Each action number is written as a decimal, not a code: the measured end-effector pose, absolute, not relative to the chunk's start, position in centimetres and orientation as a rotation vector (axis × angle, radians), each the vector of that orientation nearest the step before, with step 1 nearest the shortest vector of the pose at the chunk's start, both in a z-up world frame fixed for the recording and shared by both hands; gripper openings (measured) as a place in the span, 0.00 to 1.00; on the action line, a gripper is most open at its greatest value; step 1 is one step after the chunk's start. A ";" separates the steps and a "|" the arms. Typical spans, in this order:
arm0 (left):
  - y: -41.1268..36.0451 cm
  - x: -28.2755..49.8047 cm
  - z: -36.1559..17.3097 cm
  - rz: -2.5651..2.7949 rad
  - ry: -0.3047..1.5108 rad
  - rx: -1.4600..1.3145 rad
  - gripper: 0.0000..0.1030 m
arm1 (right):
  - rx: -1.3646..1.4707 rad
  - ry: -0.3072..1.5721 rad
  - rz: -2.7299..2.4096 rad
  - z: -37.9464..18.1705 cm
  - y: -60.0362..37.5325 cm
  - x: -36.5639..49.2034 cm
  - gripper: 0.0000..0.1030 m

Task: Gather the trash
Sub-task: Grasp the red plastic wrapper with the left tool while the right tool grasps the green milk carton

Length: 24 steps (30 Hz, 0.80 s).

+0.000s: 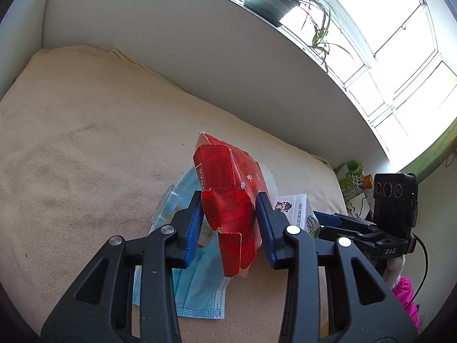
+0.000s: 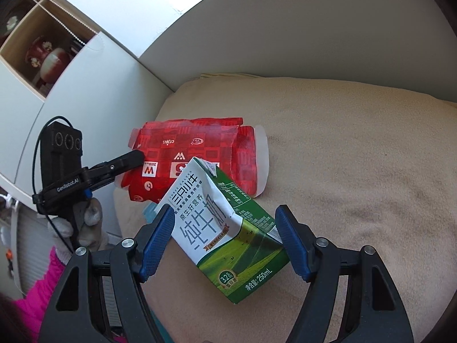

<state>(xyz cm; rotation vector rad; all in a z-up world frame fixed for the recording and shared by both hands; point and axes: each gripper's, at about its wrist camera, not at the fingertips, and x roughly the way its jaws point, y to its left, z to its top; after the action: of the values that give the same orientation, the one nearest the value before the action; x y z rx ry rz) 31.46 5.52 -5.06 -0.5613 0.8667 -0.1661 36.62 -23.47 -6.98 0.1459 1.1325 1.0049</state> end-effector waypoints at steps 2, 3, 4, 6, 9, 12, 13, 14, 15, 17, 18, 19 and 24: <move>5.3 30.8 -5.1 -0.168 0.867 -0.552 0.35 | 0.065 1.118 1.018 -6.8 -23.0 35.1 0.70; 5.2 30.5 -5.2 -0.166 0.866 -0.550 0.35 | 0.009 1.105 1.017 -6.6 -22.5 34.3 0.70; 5.1 30.2 -5.2 -0.165 0.864 -0.548 0.35 | -0.051 1.092 1.012 -6.5 -22.1 33.5 0.70; 4.8 30.1 -5.3 -0.166 0.864 -0.544 0.32 | -0.186 1.060 0.980 -6.5 -21.0 31.9 0.71; 4.4 29.7 -5.4 -0.168 0.867 -0.540 0.32 | -0.316 1.018 0.963 -6.6 -19.9 30.2 0.76; 4.1 29.1 -5.6 -0.173 0.870 -0.542 0.32 | -0.395 0.988 0.951 -6.6 -19.0 29.1 0.77; 4.0 29.1 -5.7 -0.180 0.874 -0.540 0.32 | -0.413 0.978 0.943 -6.7 -18.9 29.0 0.77; 3.8 29.1 -5.8 -0.188 0.887 -0.535 0.32 | -0.433 0.970 0.929 -6.8 -18.5 28.7 0.77; 3.7 29.1 -5.9 -0.190 0.900 -0.534 0.33 | -0.454 0.964 0.912 -6.8 -17.9 28.7 0.77; 3.5 29.3 -6.0 -0.183 0.907 -0.539 0.37 | -0.489 0.956 0.878 -7.3 -17.6 28.6 0.77; 3.3 29.4 -6.1 -0.183 0.910 -0.541 0.38 | -0.506 0.954 0.860 -7.6 -17.3 28.5 0.78; 3.2 29.4 -6.1 -0.181 0.907 -0.537 0.38 | -0.516 0.953 0.848 -7.9 -17.2 28.4 0.77; 2.0 30.0 -6.7 -0.189 0.926 -0.518 0.38 | -0.470 0.986 0.826 -8.9 -17.7 28.4 0.73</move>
<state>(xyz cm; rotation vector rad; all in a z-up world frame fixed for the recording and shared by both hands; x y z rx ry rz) 30.01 1.98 -6.65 -0.5178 0.9258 -0.1888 28.39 -17.71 -8.95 -0.4699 0.9862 0.8258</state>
